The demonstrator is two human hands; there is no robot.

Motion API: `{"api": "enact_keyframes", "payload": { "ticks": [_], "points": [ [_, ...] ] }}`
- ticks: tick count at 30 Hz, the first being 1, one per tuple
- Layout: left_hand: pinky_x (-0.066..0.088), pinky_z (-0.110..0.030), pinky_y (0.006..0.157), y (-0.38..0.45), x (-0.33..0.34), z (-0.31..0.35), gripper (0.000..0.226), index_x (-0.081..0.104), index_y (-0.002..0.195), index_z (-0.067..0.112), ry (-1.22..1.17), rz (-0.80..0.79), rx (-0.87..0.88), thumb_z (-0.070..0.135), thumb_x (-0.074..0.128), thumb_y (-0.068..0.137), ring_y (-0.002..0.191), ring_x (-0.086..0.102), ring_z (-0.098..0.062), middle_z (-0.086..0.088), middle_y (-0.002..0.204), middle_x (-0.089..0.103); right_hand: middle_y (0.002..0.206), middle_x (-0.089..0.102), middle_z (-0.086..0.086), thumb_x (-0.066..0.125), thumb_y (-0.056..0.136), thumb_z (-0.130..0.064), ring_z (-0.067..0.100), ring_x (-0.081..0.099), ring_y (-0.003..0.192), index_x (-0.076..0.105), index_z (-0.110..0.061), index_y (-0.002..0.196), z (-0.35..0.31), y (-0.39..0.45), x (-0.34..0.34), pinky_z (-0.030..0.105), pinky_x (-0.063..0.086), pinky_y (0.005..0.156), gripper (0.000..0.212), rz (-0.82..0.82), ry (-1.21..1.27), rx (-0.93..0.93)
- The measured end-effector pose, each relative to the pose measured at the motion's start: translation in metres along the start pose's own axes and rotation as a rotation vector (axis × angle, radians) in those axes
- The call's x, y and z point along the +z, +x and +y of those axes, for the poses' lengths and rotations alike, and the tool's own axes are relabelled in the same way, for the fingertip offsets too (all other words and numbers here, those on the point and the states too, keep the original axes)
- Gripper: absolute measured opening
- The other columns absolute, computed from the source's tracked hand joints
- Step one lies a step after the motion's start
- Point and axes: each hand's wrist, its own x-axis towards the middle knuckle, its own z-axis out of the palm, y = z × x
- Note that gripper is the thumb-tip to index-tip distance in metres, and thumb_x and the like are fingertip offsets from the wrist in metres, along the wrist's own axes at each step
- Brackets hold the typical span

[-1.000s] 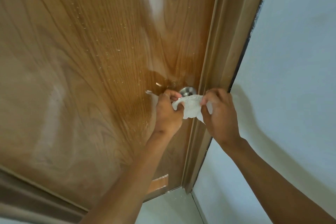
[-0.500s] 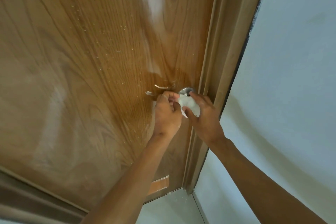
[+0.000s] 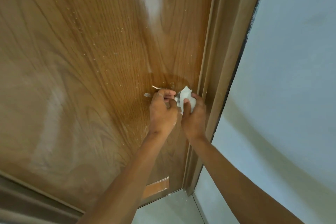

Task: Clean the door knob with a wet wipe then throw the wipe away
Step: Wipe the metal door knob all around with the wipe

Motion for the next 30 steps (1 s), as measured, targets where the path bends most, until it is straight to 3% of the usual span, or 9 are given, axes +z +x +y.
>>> {"api": "enact_keyframes", "payload": {
  "ticks": [2, 6, 9, 12, 17, 22, 24, 26, 30],
  "points": [
    [0.042, -0.002, 0.075, 0.0, -0.001, 0.001, 0.014, 0.061, 0.098, 0.021, -0.026, -0.005, -0.016, 0.009, 0.056, 0.091, 0.09, 0.059, 0.0, 0.008, 0.1, 0.064, 0.141, 0.047, 0.005, 0.048, 0.101, -0.026, 0.011, 0.048, 0.124, 0.047, -0.016, 0.139, 0.015, -0.007, -0.005, 0.019, 0.048, 0.097, 0.04, -0.012, -0.122, -0.299],
    [0.042, -0.001, 0.075, -0.001, -0.003, 0.003, 0.015, 0.061, 0.1, 0.021, -0.015, -0.021, -0.02, 0.01, 0.057, 0.091, 0.09, 0.058, 0.002, 0.012, 0.098, 0.062, 0.141, 0.053, 0.01, 0.046, 0.099, -0.028, 0.026, 0.045, 0.134, 0.062, -0.015, 0.129, 0.036, -0.004, -0.016, 0.031, 0.042, 0.108, 0.036, -0.047, -0.31, -0.63],
    [0.043, -0.001, 0.076, -0.002, -0.004, 0.003, 0.016, 0.061, 0.101, 0.021, -0.008, -0.029, -0.027, 0.01, 0.056, 0.091, 0.093, 0.059, 0.0, 0.01, 0.1, 0.064, 0.14, 0.055, 0.006, 0.053, 0.094, -0.022, 0.033, 0.041, 0.137, 0.064, -0.017, 0.126, 0.046, 0.003, -0.026, 0.035, 0.033, 0.112, 0.033, -0.069, -0.522, -0.839],
    [0.045, -0.004, 0.077, -0.002, -0.004, 0.003, 0.018, 0.06, 0.1, 0.023, -0.002, -0.037, -0.028, 0.008, 0.055, 0.091, 0.094, 0.059, -0.003, 0.008, 0.101, 0.064, 0.137, 0.057, 0.01, 0.068, 0.087, -0.012, 0.035, 0.045, 0.133, 0.064, -0.018, 0.124, 0.047, 0.014, -0.031, 0.041, 0.041, 0.105, 0.038, -0.123, -0.629, -0.908],
    [0.041, 0.0, 0.073, -0.001, -0.007, 0.003, 0.018, 0.059, 0.099, 0.023, -0.001, -0.051, -0.033, 0.008, 0.054, 0.091, 0.088, 0.058, 0.001, 0.01, 0.098, 0.062, 0.14, 0.049, 0.009, 0.062, 0.094, -0.018, 0.024, 0.049, 0.127, 0.059, -0.021, 0.13, 0.033, 0.006, -0.015, 0.037, 0.056, 0.093, 0.037, -0.114, -0.371, -0.54],
    [0.045, -0.005, 0.077, -0.002, -0.007, 0.004, 0.019, 0.06, 0.104, 0.019, 0.08, -0.059, -0.021, 0.007, 0.054, 0.09, 0.098, 0.059, -0.007, 0.004, 0.106, 0.063, 0.128, 0.056, -0.005, 0.061, 0.094, -0.028, 0.013, 0.059, 0.111, 0.054, -0.018, 0.132, 0.012, -0.006, -0.005, 0.016, 0.054, 0.085, 0.04, 0.02, 0.099, -0.219],
    [0.047, -0.02, 0.089, -0.006, -0.01, 0.005, 0.021, 0.059, 0.11, 0.018, 0.281, -0.061, 0.154, 0.011, 0.056, 0.09, 0.105, 0.057, -0.013, 0.001, 0.112, 0.061, 0.112, 0.06, -0.012, 0.057, 0.095, -0.032, 0.01, 0.063, 0.101, 0.055, -0.021, 0.125, 0.002, -0.007, -0.006, 0.01, 0.053, 0.076, 0.032, 0.044, 0.276, -0.047],
    [0.044, -0.033, 0.095, -0.008, -0.012, 0.008, 0.025, 0.058, 0.114, 0.019, 0.583, -0.06, 0.472, 0.017, 0.056, 0.09, 0.108, 0.055, -0.017, 0.0, 0.114, 0.059, 0.105, 0.06, -0.012, 0.053, 0.096, -0.036, 0.009, 0.064, 0.091, 0.054, -0.026, 0.119, -0.002, -0.004, -0.008, 0.006, 0.051, 0.066, 0.025, 0.053, 0.327, 0.088],
    [0.031, -0.043, 0.111, 0.014, -0.02, 0.021, 0.033, 0.056, 0.123, 0.015, 0.966, -0.132, 0.931, 0.022, 0.051, 0.09, 0.124, 0.049, -0.024, -0.006, 0.127, 0.057, 0.11, 0.058, -0.003, 0.049, 0.095, -0.046, 0.012, 0.06, 0.089, 0.054, -0.02, 0.12, -0.006, 0.008, -0.012, 0.009, 0.048, 0.068, 0.037, -0.032, 0.295, 0.282]
  ]
}}
